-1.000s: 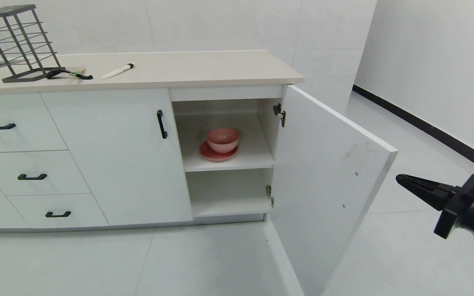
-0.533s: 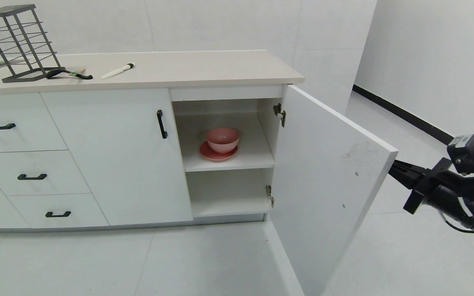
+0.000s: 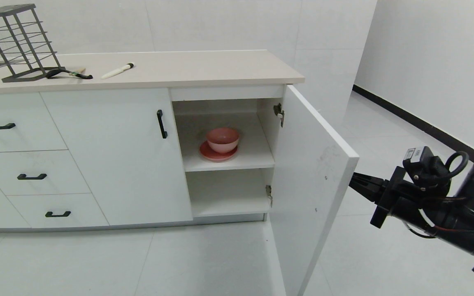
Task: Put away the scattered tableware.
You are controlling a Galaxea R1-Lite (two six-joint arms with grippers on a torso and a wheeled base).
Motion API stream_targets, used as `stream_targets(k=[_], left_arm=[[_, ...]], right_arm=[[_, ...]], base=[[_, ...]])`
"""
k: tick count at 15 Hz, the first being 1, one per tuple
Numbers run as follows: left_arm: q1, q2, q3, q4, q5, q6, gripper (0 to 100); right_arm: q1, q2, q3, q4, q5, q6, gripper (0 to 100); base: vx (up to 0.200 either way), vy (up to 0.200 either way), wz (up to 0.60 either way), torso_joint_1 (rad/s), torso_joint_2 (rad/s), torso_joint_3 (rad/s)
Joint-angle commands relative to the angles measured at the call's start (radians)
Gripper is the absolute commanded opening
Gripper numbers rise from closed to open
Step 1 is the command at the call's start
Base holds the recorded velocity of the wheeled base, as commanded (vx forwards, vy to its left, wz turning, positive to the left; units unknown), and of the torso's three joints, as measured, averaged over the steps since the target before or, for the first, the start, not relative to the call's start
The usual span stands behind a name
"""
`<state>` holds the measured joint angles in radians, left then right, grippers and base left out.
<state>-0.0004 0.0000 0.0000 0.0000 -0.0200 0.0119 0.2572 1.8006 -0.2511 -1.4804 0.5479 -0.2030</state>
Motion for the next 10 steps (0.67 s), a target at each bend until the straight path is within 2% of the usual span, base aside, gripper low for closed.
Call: stream_targets(k=[1, 7, 10], left_arm=[[0.0, 0.0, 0.0, 0.0, 0.0, 0.0, 100], [0.0, 0.0, 0.0, 0.0, 0.0, 0.0, 100], [0.0, 0.0, 0.0, 0.0, 0.0, 0.0, 100]], right_arm=[[0.053, 0.006, -0.04, 0.002, -0.002, 0.0, 0], [0.169, 0.065, -0.128, 0.002, -0.023, 0.005, 0], [0.192, 0.132, -0.191, 0.002, -0.023, 0.005, 0]], base=[[0.0, 0.0, 0.0, 0.0, 0.0, 0.0], [0.0, 0.0, 0.0, 0.0, 0.0, 0.0], [0.0, 0.0, 0.0, 0.0, 0.0, 0.0]])
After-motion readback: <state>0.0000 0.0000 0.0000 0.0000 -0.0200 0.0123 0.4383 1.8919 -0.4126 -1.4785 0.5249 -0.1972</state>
